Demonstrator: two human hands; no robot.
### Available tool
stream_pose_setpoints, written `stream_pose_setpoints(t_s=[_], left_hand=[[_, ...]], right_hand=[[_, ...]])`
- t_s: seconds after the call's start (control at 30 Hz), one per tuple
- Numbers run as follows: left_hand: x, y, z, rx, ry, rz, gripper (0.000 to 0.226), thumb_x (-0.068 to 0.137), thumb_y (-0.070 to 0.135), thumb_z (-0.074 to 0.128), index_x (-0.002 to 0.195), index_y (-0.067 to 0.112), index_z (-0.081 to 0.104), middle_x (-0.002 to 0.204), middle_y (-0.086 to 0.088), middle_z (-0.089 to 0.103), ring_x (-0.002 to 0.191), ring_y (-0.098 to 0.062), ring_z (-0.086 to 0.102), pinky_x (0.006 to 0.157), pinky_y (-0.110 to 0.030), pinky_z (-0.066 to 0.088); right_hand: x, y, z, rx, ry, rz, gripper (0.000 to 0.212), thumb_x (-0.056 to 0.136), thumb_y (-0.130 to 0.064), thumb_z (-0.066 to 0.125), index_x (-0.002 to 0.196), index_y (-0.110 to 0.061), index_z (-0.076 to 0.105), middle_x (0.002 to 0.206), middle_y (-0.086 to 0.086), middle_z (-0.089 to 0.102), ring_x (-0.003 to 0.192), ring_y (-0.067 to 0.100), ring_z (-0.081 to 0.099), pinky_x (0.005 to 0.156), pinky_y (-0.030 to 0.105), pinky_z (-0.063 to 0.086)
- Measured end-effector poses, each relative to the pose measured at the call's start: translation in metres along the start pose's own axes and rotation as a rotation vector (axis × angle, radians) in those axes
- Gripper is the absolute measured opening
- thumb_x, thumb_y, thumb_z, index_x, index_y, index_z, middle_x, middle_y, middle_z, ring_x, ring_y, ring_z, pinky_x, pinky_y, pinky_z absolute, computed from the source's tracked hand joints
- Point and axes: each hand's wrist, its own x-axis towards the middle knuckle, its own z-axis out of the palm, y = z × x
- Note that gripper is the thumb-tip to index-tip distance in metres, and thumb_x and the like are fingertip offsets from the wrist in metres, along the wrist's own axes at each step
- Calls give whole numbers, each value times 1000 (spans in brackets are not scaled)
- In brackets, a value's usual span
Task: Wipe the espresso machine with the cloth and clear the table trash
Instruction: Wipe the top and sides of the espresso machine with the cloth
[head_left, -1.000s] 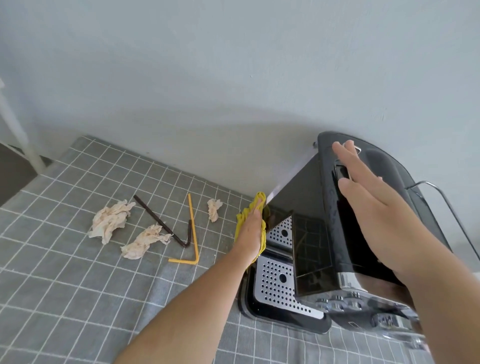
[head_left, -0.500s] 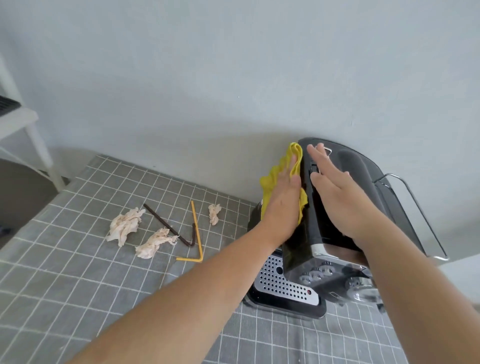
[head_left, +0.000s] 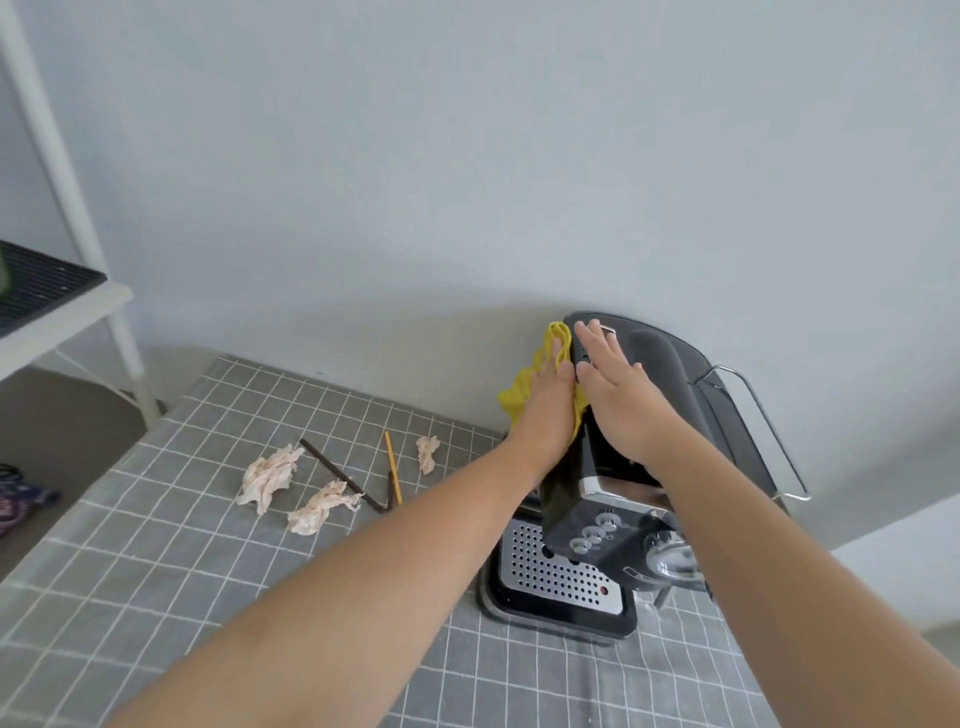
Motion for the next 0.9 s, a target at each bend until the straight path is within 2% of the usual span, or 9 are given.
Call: stream_pose_setpoints(t_s=[0.13, 0.2, 0.37, 0.43, 0.53, 0.6, 0.7, 0.8, 0.9], left_hand=[[-82, -13, 16, -119, 6, -14, 49, 87, 63, 17, 135, 63, 7, 159, 22, 3, 147, 0, 2, 123, -41, 4], [-115, -13, 23, -183, 12, -55, 45, 87, 62, 16, 130, 66, 5, 159, 22, 3, 147, -2, 3, 123, -41, 3], [-66, 9, 7, -53, -7, -122, 62, 90, 66, 14, 148, 45, 4, 160, 15, 6, 148, -9, 4, 122, -45, 6], [-51, 21, 4, -12, -4, -89, 58, 96, 56, 14, 150, 39, 2, 161, 11, 6, 148, -10, 4, 123, -44, 7], [-65, 24, 11, -124, 2, -51, 51, 102, 42, 16, 151, 34, 6, 161, 9, 8, 148, -9, 7, 123, -39, 8], [-81, 10, 14, -141, 4, -73, 53, 99, 52, 17, 150, 38, 10, 160, 11, 12, 148, -11, 9, 122, -39, 8], [-93, -12, 10, -61, 14, -111, 73, 80, 79, 21, 145, 46, 22, 156, 10, 27, 146, -14, 23, 121, -46, 16], [-103, -4, 10, -59, 69, -108, 61, 93, 61, 17, 148, 37, 21, 157, 7, 28, 145, -15, 24, 121, -45, 16], [-116, 8, 11, -101, 100, -106, 68, 86, 69, 23, 147, 38, 23, 155, 2, 32, 143, -19, 29, 120, -47, 20]], right_hand=[[0, -1, -2, -20, -5, 0, 51, 101, -21, 18, 151, -24, 7, 160, -6, -2, 146, 8, -9, 119, 36, -7], [-1, -1, -2, -41, -7, -1, 51, 101, -20, 17, 151, -22, 6, 160, -5, -3, 147, 10, -9, 119, 37, -7], [-2, -6, -1, -50, -3, 3, 52, 100, -19, 17, 151, -20, 6, 161, -2, -3, 147, 11, -9, 119, 38, -6], [-2, -6, -2, -47, 0, 8, 52, 100, -19, 17, 151, -20, 6, 161, -3, -3, 147, 11, -9, 119, 38, -6], [-1, -3, -2, -51, 6, 6, 52, 100, -19, 17, 151, -20, 7, 161, -2, -3, 147, 12, -9, 119, 39, -6], [0, -2, -3, -62, 7, 1, 52, 101, -19, 17, 151, -19, 6, 161, -2, -3, 147, 12, -9, 119, 39, -5], [0, -2, -3, -76, -1, 1, 52, 100, -19, 17, 151, -17, 6, 161, 0, -3, 147, 14, -8, 119, 40, -5], [-6, -5, -5, -53, 53, -23, 50, 100, -18, 18, 149, -10, 15, 160, 4, 8, 148, 15, -1, 118, 39, 2], [-24, -10, -7, 52, 277, -102, 43, 101, -20, 25, 138, -3, 37, 151, 9, 35, 145, 16, 17, 112, 31, 22]])
